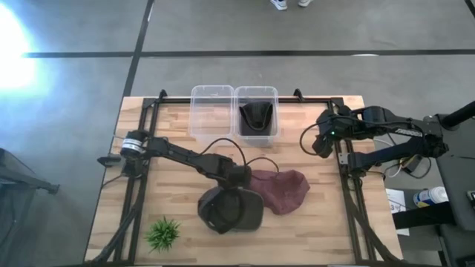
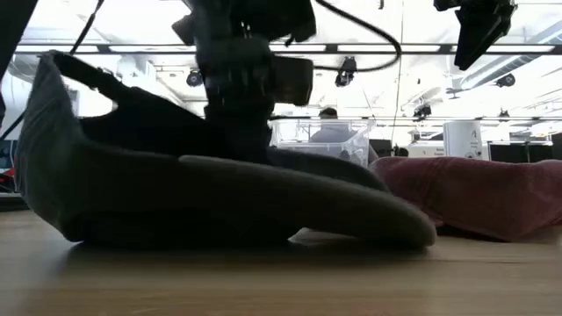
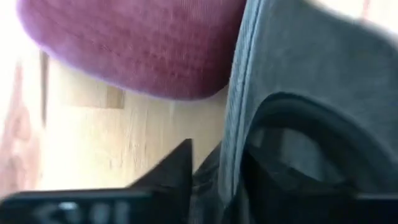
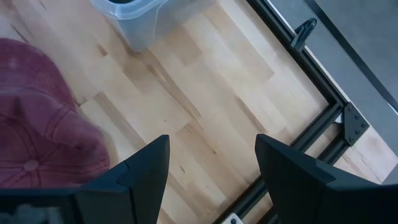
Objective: Pick & Place hat
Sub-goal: Put the black cap into the right transparent bin
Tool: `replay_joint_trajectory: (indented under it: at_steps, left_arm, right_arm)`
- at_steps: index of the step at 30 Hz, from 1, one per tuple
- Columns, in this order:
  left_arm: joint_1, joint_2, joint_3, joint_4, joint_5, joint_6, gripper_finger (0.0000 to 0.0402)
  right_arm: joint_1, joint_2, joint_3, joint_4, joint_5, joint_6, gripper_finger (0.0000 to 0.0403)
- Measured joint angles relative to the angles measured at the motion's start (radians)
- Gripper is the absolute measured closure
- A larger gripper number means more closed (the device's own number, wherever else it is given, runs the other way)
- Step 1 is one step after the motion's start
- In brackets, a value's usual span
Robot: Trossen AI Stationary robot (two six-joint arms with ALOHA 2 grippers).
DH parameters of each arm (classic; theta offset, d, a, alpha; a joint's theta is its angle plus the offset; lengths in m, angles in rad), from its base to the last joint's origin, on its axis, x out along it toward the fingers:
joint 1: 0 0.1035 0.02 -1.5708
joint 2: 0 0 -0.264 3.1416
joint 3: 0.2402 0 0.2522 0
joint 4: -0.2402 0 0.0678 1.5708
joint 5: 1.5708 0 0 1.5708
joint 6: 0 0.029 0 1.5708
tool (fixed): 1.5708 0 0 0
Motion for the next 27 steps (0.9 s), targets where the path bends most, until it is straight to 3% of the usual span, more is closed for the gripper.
replay_joint_trajectory:
  at_steps: [4, 9, 14, 17, 21, 23, 24, 27]
  left_arm:
    - [0.000, -0.035, 0.003, 0.011, -0.001, -0.022, 0.0383]
    - [-0.010, -0.124, 0.000, -0.032, 0.005, -0.076, 0.0394]
    - [-0.028, -0.310, -0.005, -0.026, -0.078, -0.151, 0.0395]
    - [-0.025, -0.428, -0.006, 0.037, -0.287, -0.197, 0.0395]
    - [-0.004, -0.522, -0.006, 0.194, -0.739, -0.236, 0.0396]
    - [0.030, -0.534, -0.007, 0.258, -0.915, -0.255, 0.0396]
    - [0.055, -0.534, -0.007, 0.289, -0.964, -0.261, 0.0396]
    - [0.150, -0.504, -0.008, 0.394, -0.978, -0.274, 0.0397]
  right_arm:
    - [0.000, 0.000, 0.000, 0.007, 0.000, -0.007, 0.0170]
    - [0.000, 0.000, 0.000, 0.014, 0.001, -0.007, 0.0170]
    - [0.000, 0.000, 0.000, 0.022, 0.002, -0.008, 0.0170]
    - [0.000, 0.001, 0.000, 0.032, 0.006, -0.013, 0.0170]
    - [0.000, 0.000, 0.000, 0.044, 0.052, -0.009, 0.0170]
    - [0.000, -0.001, 0.000, 0.049, 0.097, 0.012, 0.0170]
    - [0.000, -0.001, 0.001, 0.048, 0.128, 0.030, 0.0170]
    - [0.000, -0.003, 0.017, 0.048, 0.218, 0.072, 0.0170]
